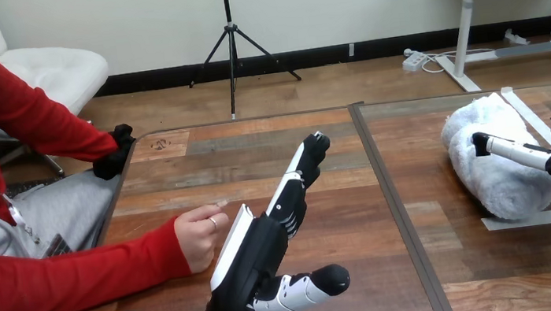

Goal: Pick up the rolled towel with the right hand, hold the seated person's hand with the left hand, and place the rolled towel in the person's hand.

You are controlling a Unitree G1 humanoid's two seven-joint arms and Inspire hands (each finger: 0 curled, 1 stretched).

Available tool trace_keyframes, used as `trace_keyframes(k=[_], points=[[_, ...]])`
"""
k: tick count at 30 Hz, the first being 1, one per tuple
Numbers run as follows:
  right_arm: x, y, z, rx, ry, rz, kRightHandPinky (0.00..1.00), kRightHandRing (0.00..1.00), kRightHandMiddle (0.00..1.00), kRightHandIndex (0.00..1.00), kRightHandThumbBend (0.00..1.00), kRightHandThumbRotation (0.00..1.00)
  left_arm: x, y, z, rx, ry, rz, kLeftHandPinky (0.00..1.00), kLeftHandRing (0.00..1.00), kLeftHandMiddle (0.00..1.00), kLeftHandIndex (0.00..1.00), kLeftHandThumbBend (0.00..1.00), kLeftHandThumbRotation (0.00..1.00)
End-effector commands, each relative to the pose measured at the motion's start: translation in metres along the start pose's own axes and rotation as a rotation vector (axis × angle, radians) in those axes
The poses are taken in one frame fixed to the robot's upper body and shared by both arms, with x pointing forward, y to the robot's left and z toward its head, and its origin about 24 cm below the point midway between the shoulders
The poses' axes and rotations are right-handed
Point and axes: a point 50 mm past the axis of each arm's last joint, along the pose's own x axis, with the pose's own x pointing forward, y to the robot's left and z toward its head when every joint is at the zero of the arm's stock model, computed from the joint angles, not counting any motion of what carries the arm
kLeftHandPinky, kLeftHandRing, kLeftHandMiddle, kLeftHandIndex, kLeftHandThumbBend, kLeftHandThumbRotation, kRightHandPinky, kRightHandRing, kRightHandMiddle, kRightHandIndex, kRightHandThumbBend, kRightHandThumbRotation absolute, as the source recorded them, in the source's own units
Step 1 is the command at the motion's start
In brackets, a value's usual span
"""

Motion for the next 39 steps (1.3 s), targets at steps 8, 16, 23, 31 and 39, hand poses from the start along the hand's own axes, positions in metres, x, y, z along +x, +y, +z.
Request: trace_keyframes(k=[8, 16, 23, 31, 39], points=[[-0.001, 0.001, 0.023, -0.007, -0.068, -0.010, 0.85, 0.99, 1.00, 1.00, 1.00, 0.68, 0.012, 0.005, 0.008, 0.038, -0.076, 0.006, 1.00, 1.00, 1.00, 1.00, 1.00, 0.77], [-0.002, 0.010, 0.019, -0.025, -0.056, -0.003, 0.88, 1.00, 1.00, 1.00, 1.00, 0.67, 0.012, 0.005, 0.009, 0.040, -0.080, 0.004, 1.00, 1.00, 1.00, 1.00, 1.00, 0.77], [-0.004, 0.019, 0.015, -0.075, -0.050, -0.005, 0.87, 0.98, 1.00, 1.00, 1.00, 0.66, 0.013, 0.004, 0.010, 0.037, -0.091, 0.008, 1.00, 1.00, 1.00, 1.00, 1.00, 0.78], [-0.006, 0.029, 0.011, -0.068, -0.045, 0.002, 0.85, 0.97, 1.00, 1.00, 1.00, 0.63, 0.013, 0.004, 0.011, 0.039, -0.096, 0.006, 1.00, 1.00, 1.00, 1.00, 1.00, 0.78], [-0.008, 0.037, 0.006, -0.042, -0.027, -0.014, 0.77, 0.92, 0.96, 0.97, 1.00, 0.60, 0.012, 0.004, 0.012, 0.042, -0.098, 0.001, 1.00, 1.00, 1.00, 1.00, 1.00, 0.78]])
